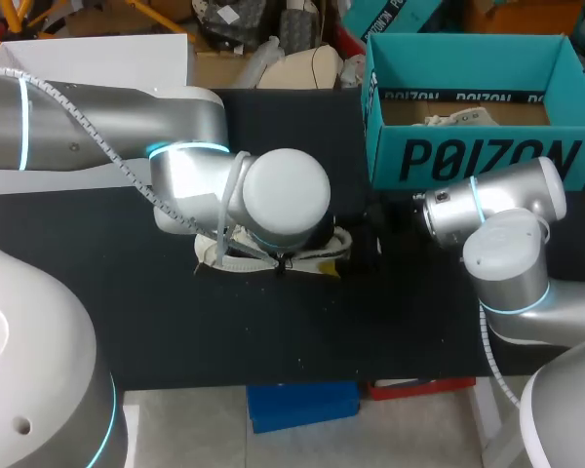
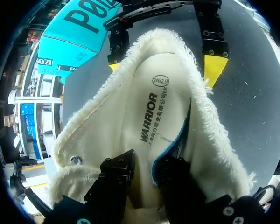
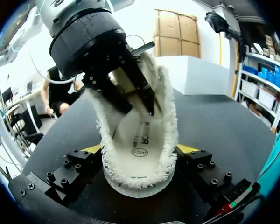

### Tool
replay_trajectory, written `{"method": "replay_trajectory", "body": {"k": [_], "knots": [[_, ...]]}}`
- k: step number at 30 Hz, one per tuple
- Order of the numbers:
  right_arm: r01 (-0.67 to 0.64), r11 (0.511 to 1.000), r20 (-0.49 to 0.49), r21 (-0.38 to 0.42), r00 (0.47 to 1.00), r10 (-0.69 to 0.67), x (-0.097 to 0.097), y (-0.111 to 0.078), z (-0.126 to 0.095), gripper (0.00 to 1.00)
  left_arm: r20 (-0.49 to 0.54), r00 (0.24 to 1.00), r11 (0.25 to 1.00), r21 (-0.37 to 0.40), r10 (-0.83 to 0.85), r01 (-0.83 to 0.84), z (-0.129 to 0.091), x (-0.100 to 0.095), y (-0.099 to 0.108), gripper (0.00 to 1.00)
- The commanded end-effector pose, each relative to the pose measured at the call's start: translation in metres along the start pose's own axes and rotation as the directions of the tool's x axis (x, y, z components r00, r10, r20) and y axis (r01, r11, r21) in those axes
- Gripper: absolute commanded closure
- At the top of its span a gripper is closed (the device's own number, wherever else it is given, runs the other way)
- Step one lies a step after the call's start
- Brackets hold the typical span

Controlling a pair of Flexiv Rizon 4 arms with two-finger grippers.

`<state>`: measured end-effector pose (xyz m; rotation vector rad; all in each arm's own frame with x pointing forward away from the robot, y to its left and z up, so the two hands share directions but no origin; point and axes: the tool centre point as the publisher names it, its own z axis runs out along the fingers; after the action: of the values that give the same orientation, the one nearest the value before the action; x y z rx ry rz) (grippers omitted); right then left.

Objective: Take the shoe out of the shoebox, open the shoe tongue, remove and reinsert the insole, then place the shoe into the shoebox

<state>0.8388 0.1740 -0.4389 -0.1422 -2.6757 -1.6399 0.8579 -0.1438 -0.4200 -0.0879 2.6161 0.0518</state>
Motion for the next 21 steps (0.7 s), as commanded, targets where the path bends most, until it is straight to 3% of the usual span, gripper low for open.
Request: {"method": "replay_trajectory", "body": {"k": [1, 4, 12, 21], "knots": [[-0.001, 1.000, 0.000, 0.001, 1.000, 0.001, 0.000, -0.003, 0.000, 1.00, -0.026, 1.000, 1.000, 0.012, 0.016, -0.016, 0.013, 0.001, -0.001, 0.77], [-0.001, 1.000, 0.000, 0.001, 1.000, 0.001, 0.000, -0.003, 0.000, 1.00, -0.044, 0.998, 0.999, 0.021, 0.051, -0.050, 0.009, 0.005, -0.004, 1.00], [-0.001, 1.000, 0.000, 0.001, 1.000, 0.001, 0.000, -0.003, 0.000, 1.00, -0.120, 0.985, 0.990, 0.072, 0.125, -0.117, -0.011, 0.015, 0.000, 1.00], [-0.001, 1.000, 0.000, 0.001, 1.000, 0.001, 0.000, -0.003, 0.000, 1.00, -0.156, 0.982, 0.990, 0.116, 0.104, -0.086, -0.038, 0.011, 0.011, 1.00]]}}
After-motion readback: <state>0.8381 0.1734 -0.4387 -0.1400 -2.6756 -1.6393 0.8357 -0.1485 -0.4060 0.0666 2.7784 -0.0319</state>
